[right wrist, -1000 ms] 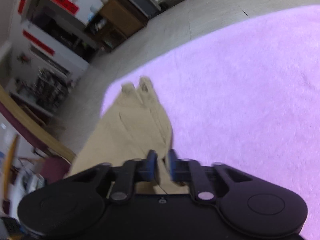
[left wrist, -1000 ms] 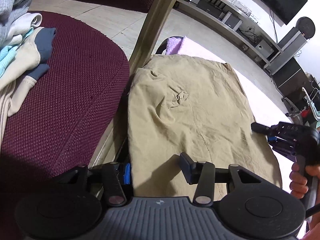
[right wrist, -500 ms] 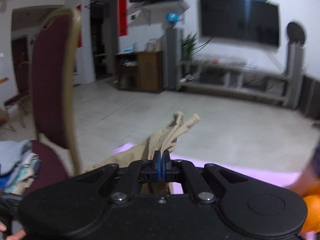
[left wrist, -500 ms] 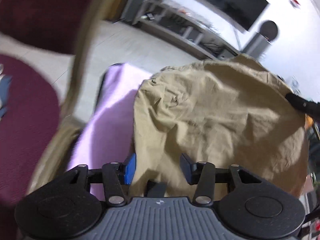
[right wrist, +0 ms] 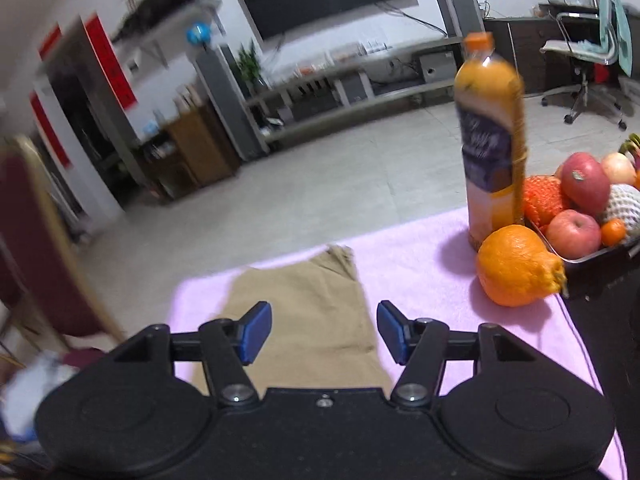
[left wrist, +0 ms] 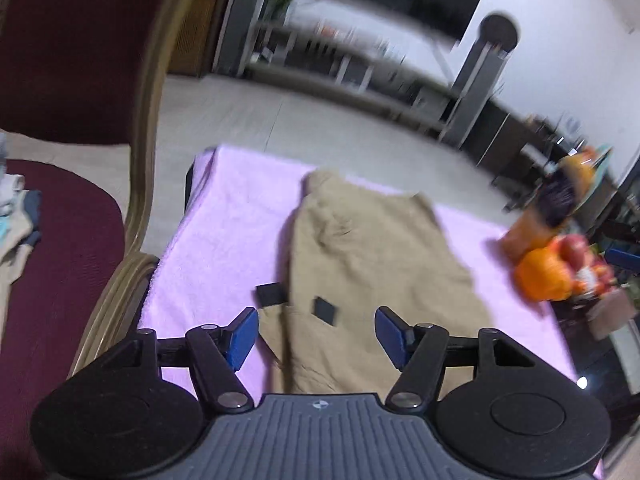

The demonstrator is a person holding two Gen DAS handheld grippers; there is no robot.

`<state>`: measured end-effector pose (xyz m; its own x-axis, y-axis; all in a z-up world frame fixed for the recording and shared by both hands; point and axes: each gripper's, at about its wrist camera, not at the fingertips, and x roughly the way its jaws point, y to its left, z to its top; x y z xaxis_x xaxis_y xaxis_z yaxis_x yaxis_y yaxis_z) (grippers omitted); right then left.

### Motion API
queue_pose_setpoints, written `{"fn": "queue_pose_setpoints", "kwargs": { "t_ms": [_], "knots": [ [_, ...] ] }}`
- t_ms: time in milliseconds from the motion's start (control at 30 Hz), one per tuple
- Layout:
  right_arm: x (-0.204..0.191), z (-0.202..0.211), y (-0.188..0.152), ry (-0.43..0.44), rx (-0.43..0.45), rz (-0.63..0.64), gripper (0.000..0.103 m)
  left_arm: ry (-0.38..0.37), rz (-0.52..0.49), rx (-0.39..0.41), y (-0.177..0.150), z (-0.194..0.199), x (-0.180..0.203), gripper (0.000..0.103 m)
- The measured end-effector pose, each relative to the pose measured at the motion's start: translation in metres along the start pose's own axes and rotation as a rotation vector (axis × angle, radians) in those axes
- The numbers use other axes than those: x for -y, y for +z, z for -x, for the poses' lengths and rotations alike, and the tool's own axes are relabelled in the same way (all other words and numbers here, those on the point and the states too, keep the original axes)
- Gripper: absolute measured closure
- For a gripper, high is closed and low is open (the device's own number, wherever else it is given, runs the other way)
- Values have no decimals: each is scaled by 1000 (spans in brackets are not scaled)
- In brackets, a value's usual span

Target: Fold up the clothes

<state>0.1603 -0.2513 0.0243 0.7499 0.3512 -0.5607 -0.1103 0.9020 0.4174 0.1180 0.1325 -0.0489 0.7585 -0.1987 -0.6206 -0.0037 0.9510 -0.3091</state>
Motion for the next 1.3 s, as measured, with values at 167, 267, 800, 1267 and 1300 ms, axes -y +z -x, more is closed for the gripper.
{"fn": "queue_pose_setpoints", "kwargs": {
  "t_ms": [167, 267, 800, 1267, 1300],
  "knots": [
    [23, 77, -31, 133, -35, -160, 35, -54, 87, -55, -57, 39, -7, 59],
    [42, 90, -72, 241, -107, -280, 34, -87, 129, -127, -85, 49, -10, 67],
    [36, 5, -200, 109, -353, -144, 54, 28, 106, -288, -112, -1, 14, 66],
    [58, -15, -203, 123, -374, -242, 45, -35, 274, -372, -116, -31, -3, 66],
    [58, -16, -204, 123, -373, -240, 45, -37, 274, -359, -115, -30, -3, 73]
  ]
}}
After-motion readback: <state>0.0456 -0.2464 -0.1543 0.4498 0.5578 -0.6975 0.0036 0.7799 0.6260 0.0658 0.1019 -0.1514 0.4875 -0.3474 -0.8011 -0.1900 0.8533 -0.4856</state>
